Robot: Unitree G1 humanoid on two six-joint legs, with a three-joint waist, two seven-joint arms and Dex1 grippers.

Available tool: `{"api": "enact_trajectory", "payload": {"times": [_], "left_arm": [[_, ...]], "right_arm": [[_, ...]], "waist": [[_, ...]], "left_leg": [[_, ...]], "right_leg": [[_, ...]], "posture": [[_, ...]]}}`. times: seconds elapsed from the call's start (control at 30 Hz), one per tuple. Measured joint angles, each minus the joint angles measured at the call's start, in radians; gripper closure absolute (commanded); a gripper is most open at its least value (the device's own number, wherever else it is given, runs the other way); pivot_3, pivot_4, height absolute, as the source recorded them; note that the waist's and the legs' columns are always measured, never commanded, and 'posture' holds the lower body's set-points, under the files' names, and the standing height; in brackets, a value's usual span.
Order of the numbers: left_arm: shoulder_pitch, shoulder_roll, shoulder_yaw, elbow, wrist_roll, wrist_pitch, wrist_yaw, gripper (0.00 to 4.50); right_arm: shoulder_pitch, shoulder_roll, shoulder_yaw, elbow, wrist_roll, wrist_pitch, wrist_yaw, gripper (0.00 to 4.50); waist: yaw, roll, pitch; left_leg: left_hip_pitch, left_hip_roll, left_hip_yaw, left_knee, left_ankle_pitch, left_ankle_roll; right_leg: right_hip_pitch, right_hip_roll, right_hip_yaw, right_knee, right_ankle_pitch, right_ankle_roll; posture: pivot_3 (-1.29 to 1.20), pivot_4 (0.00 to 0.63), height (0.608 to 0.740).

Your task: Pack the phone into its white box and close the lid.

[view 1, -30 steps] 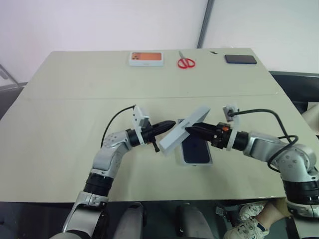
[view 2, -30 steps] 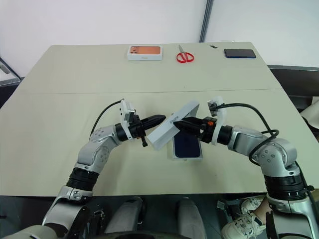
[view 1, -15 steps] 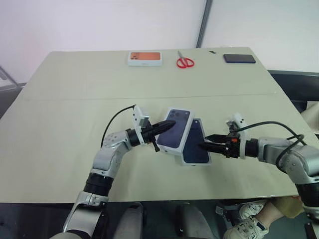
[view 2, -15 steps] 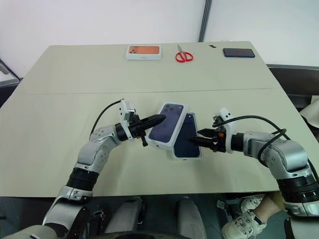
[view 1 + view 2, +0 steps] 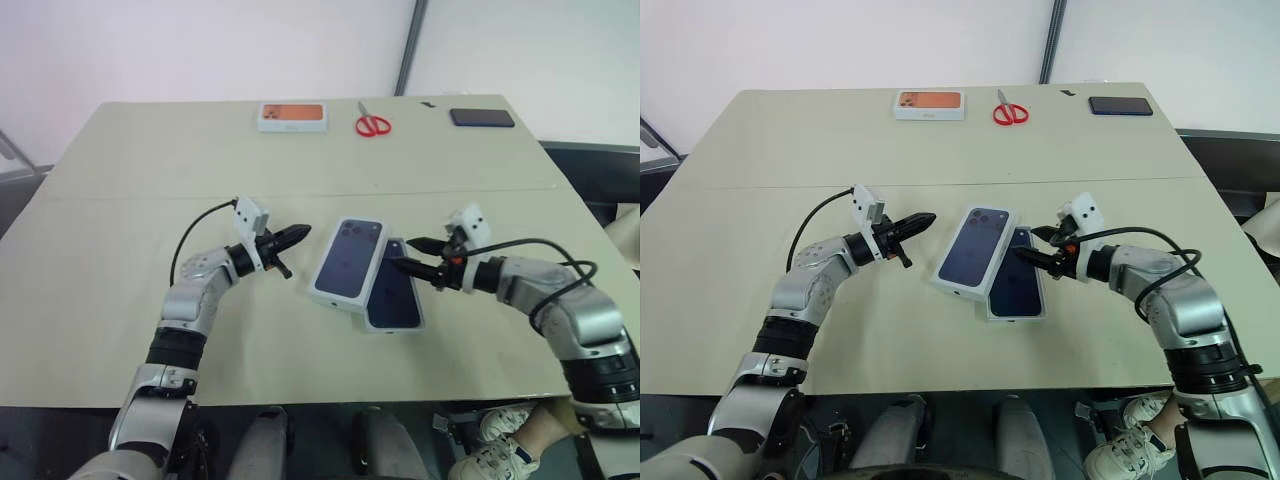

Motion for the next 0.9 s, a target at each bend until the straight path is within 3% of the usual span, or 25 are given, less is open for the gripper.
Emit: {"api": "enact_trajectory", "payload": {"times": [0.07,0.2,0.53,0.9], "left_arm": [[-0.018,-0.002,-0.027,0.062,0.025,0.029,-0.006,4.50],[-0.041,-0.018,-0.061,0.119,0.058,0.039,-0.032,4.50],[-0.068,-0.046,-0.075,0.132,0.065,0.095,-0.099,4.50],[-0.063,-0.062,-0.072,0.011,0.053,0.182,-0.108,4.50]], "right_arm": [[-0.003,0.041,0.000,0.003,-0.011,-0.014,-0.008,2.45],[-0.014,0.039,0.048,0.022,-0.126,-0.079,-0.017,4.48],[0.007,0.047,0.060,0.024,-0.200,-0.104,-0.003,4.48],[0.010,0.024,0.035,0.024,-0.230,-0.102,0.020,4.48]], "waist": [[0.000,0.000,0.000],[0.001,0.000,0.000],[0.000,0.000,0.000],[-0.001,0.000,0.000]], "left_leg": [[0.000,0.000,0.000,0.000,0.000,0.000],[0.000,0.000,0.000,0.000,0.000,0.000],[0.000,0.000,0.000,0.000,0.000,0.000],[0.000,0.000,0.000,0.000,0.000,0.000]], "right_leg": [[0.000,0.000,0.000,0.000,0.000,0.000],[0.000,0.000,0.000,0.000,0.000,0.000],[0.000,0.000,0.000,0.001,0.000,0.000],[0.000,0.000,0.000,0.001,0.000,0.000]], "posture": [[0.00,0.150,0.740],[0.00,0.150,0.740],[0.00,0.150,0.740],[0.00,0.150,0.740]]}}
